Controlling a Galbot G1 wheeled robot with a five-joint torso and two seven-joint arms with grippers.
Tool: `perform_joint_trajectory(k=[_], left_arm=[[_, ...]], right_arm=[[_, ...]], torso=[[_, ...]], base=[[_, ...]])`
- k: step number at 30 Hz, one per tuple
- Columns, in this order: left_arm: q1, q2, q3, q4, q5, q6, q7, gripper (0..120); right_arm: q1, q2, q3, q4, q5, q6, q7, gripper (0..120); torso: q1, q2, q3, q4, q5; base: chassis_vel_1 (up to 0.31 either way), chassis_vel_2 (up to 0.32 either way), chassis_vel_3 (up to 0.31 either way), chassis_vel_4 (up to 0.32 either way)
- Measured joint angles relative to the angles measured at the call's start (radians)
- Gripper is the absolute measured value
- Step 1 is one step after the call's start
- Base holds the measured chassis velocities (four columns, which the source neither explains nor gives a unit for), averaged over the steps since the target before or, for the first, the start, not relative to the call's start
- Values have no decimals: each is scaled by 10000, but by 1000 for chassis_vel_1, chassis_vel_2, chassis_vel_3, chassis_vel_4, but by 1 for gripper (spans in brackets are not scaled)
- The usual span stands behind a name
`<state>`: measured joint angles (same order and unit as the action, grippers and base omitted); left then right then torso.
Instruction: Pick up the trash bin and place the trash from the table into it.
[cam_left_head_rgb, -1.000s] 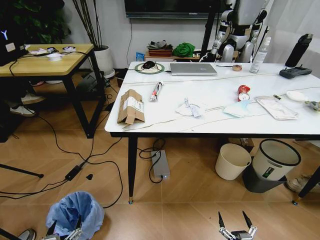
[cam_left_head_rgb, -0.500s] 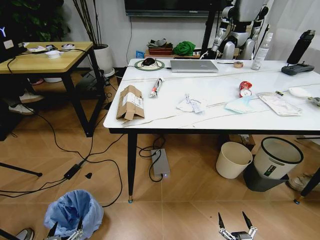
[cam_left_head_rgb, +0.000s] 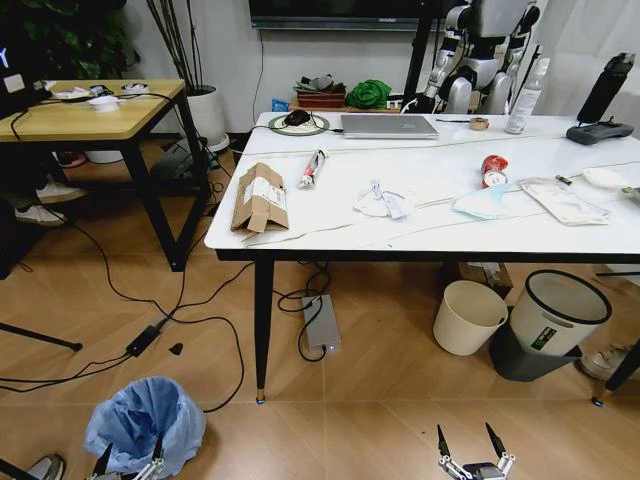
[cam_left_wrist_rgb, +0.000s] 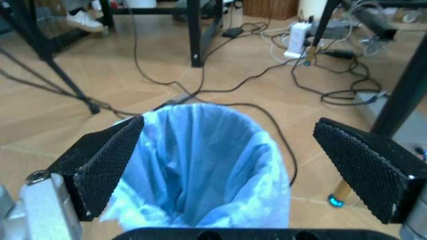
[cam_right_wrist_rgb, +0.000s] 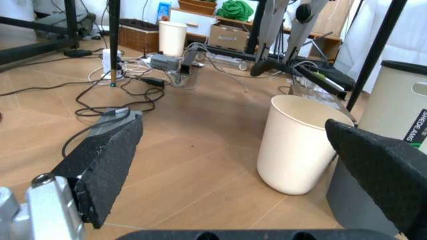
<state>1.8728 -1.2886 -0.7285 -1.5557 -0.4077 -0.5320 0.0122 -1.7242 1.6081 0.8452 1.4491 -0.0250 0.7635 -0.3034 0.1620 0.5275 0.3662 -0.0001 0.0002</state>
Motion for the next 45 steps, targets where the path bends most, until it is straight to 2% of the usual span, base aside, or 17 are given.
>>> perform_joint_trajectory(k=[7, 10, 14, 18, 25, 33, 38, 43, 45], left_arm=[[-130, -75, -68, 319, -220, -232, 310, 100], [-271, -149, -46, 457, -53, -642, -28, 100], [-276, -155, -114, 448, 144, -510, -162, 100], [-142, -6, -370, 165, -108, 768, 79, 100], [-499, 238, -689, 107, -593, 1816, -381, 100], [-1867, 794, -1430, 842, -1361, 3044, -485, 100], [-2556, 849, -1533, 1403, -1481, 3665, -323, 90], [-3199, 981, -1346, 2469, -1506, 4409, -243, 71], [-3428, 989, -1238, 2982, -1596, 4588, -192, 70]], right_arm=[[102, 0, -38, -154, 4, 5, 1, 100], [204, 0, -64, -262, 36, 9, 1, 100], [267, 0, -74, -343, 80, 9, 2, 100], [342, 0, -82, -440, 174, 6, 2, 100], [441, 0, -73, -555, 300, 7, -1, 100], [619, -1, -48, -785, 420, 124, -8, 100], [690, 0, -29, -858, 426, 210, -11, 100], [703, 0, -1, -879, 427, 303, -12, 100], [672, 0, 1, -864, 425, 309, -13, 100]], torso=[[-48, -134, -78, 0, -2], [-52, -144, -86, 1, -3], [-52, -140, -83, 0, -3], [-47, -122, -72, 0, 1], [-39, -102, -59, 1, -3], [-32, -83, -48, -2, -2], [-29, -77, -43, -2, -3], [-27, -70, -39, 0, -5], [-27, -67, -38, 0, -2]], base=[[0, 0, 0, 0], [0, 0, 0, 0], [0, 0, 0, 0], [0, 0, 0, 0], [0, 0, 0, 0], [0, 0, 0, 0], [0, 0, 0, 0], [0, 0, 0, 0], [0, 0, 0, 0]])
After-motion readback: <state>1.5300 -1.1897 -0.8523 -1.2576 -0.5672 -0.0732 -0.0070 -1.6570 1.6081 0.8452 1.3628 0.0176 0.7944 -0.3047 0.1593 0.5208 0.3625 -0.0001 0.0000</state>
